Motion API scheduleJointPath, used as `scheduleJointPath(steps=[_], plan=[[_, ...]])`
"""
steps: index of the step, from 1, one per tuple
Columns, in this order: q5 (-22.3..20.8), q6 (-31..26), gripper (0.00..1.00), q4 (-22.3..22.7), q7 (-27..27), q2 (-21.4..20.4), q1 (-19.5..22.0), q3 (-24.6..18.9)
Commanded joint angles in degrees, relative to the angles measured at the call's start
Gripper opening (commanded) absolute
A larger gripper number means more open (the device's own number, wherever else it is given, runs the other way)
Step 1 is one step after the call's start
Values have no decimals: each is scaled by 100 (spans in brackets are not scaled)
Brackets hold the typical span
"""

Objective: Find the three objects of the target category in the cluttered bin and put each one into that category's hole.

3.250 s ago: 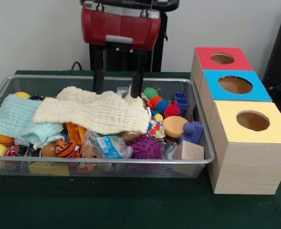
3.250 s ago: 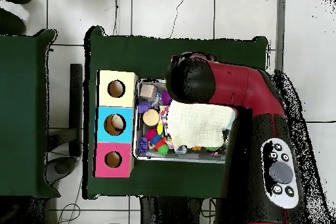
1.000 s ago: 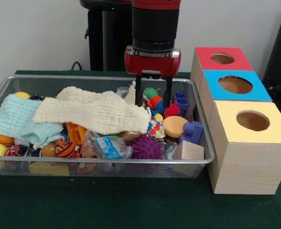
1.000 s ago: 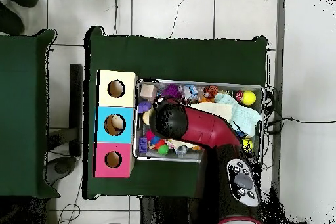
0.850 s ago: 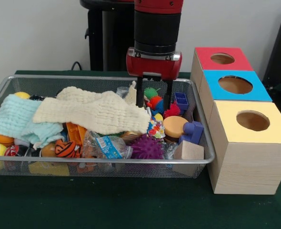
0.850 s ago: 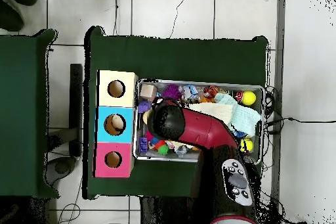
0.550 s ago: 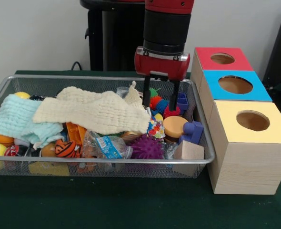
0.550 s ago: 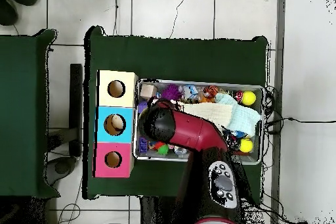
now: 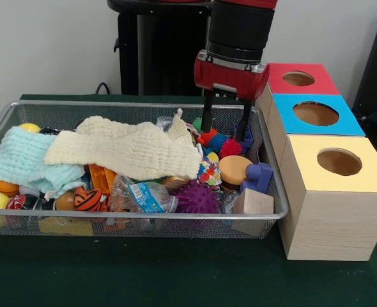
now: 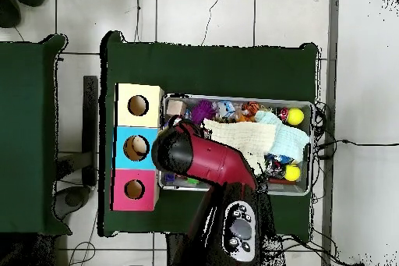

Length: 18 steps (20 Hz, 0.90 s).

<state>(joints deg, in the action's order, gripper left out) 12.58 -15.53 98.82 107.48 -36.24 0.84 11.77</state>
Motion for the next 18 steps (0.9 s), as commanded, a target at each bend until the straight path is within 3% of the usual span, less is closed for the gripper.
scheduleJointPath(steps=[1,11,18], plan=[[392,-943,100,124,1543,265,-8,305],[602,-1185,100,-336,1929,781,-282,804],[930,-976,100,-215,2146,872,-340,831]])
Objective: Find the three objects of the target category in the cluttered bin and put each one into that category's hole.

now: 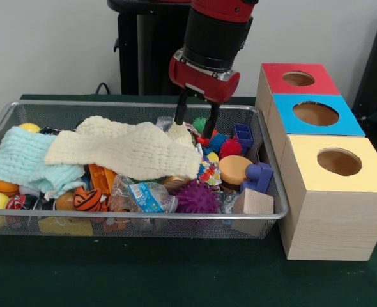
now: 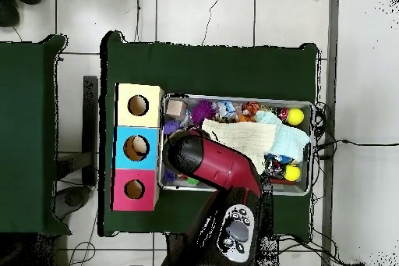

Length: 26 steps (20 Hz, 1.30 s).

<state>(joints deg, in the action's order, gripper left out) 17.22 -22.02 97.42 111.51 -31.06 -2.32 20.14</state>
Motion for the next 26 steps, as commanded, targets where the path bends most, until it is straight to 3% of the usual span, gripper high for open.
scheduleJointPath(steps=[1,26], plan=[[515,-288,100,-48,1791,363,-39,-8],[927,-533,100,-174,2266,635,-498,390]])
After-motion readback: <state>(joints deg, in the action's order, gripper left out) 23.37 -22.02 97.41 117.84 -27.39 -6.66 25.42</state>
